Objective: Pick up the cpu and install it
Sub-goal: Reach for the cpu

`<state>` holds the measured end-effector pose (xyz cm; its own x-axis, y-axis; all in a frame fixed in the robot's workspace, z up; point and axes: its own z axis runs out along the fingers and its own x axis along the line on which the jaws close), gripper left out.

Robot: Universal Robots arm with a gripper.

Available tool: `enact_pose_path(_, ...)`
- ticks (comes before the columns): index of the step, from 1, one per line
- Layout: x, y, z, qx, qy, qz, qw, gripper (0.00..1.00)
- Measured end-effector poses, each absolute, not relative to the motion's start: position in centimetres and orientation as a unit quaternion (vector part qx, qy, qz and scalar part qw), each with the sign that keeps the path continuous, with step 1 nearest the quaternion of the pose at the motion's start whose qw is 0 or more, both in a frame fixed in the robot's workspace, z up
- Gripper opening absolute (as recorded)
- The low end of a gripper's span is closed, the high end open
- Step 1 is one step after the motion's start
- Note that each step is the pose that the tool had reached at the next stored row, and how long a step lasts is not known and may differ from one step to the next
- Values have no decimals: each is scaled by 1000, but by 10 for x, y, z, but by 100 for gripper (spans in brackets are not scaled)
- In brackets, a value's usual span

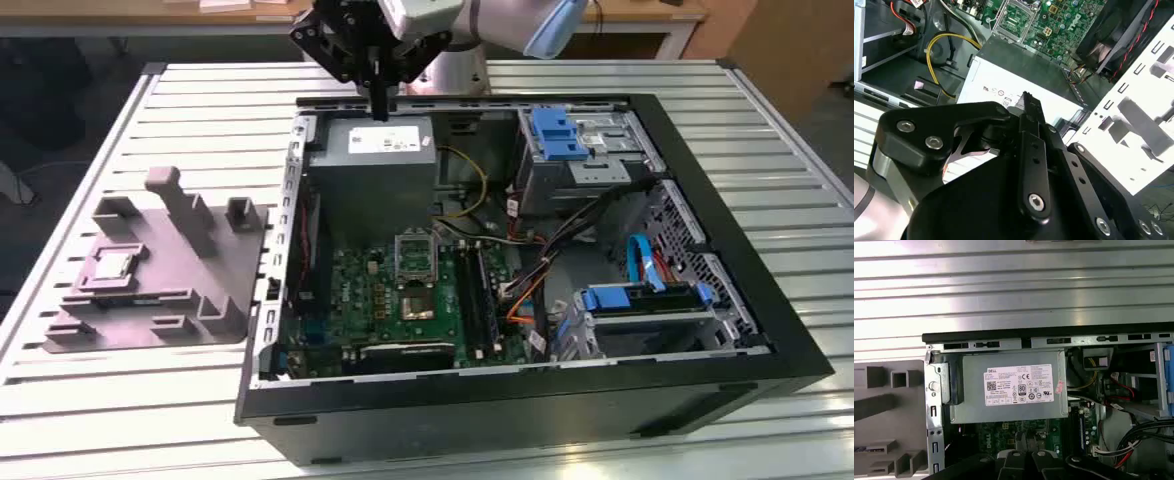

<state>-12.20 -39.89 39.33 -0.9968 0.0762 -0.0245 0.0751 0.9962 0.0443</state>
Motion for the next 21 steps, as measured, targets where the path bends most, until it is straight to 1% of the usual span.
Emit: enact_pose_path(21,-126,-399,393,38,999,22,13,11)
